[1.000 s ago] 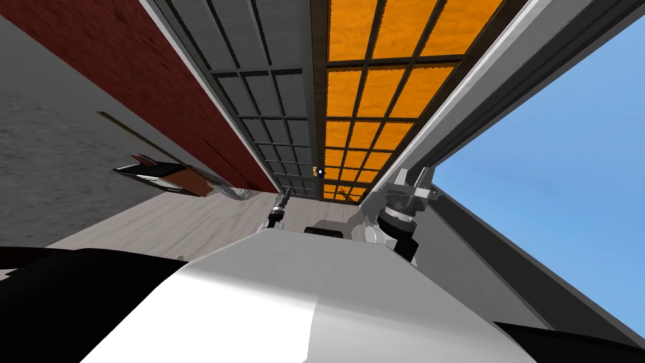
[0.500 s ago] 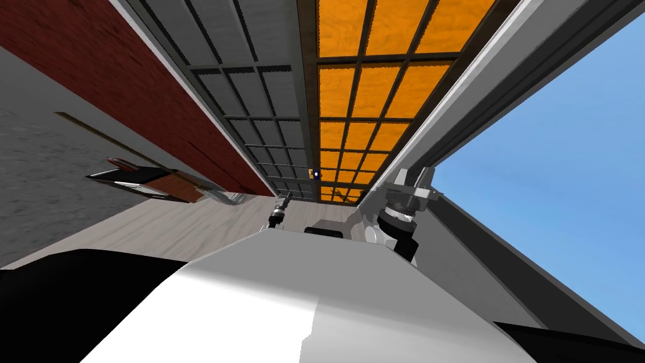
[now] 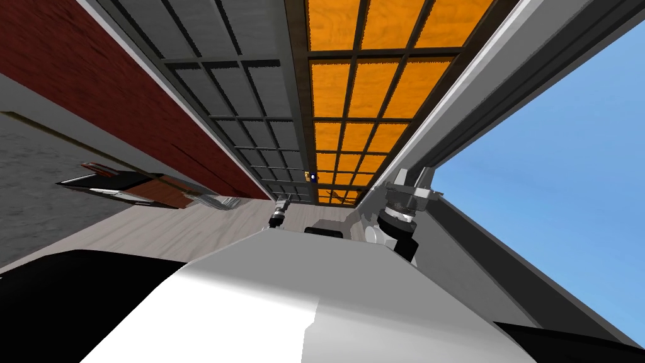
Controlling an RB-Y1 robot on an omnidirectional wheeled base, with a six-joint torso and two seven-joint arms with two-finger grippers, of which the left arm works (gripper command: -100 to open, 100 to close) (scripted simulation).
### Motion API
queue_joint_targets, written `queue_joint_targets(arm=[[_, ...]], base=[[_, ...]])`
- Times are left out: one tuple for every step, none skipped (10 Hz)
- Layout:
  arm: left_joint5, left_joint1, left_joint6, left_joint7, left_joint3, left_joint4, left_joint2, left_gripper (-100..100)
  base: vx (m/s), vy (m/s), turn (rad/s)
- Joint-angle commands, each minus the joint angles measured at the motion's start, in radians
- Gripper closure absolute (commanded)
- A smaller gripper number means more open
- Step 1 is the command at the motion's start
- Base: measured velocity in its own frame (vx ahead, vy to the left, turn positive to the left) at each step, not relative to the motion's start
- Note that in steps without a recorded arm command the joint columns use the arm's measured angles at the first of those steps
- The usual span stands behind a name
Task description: Pull the door open
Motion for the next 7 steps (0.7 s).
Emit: queue_joint_targets(arm=[[-0.008, -0.012, -0.014, -0.036, 0.011, 0.041, -0.001, -100], [-0.013, -0.016, -0.02, -0.056, 0.016, 0.06, -0.002, -100], [-0.013, -0.016, -0.02, -0.056, 0.016, 0.06, -0.002, -100], [-0.017, -0.021, -0.026, -0.073, 0.021, 0.077, -0.003, -100], [-0.022, -0.025, -0.031, -0.09, 0.025, 0.094, -0.005, -100], [-0.026, -0.029, -0.036, -0.108, 0.03, 0.111, -0.006, -100], [-0.031, -0.033, -0.042, -0.125, 0.035, 0.128, -0.007, -100]], base=[[0.117, -0.025, -0.067], [0.107, -0.03, -0.051], [0.074, -0.019, -0.014], [0.063, -0.014, -0.047], [0.078, -0.018, -0.057], [0.091, -0.016, -0.058], [0.104, -0.011, -0.05]])
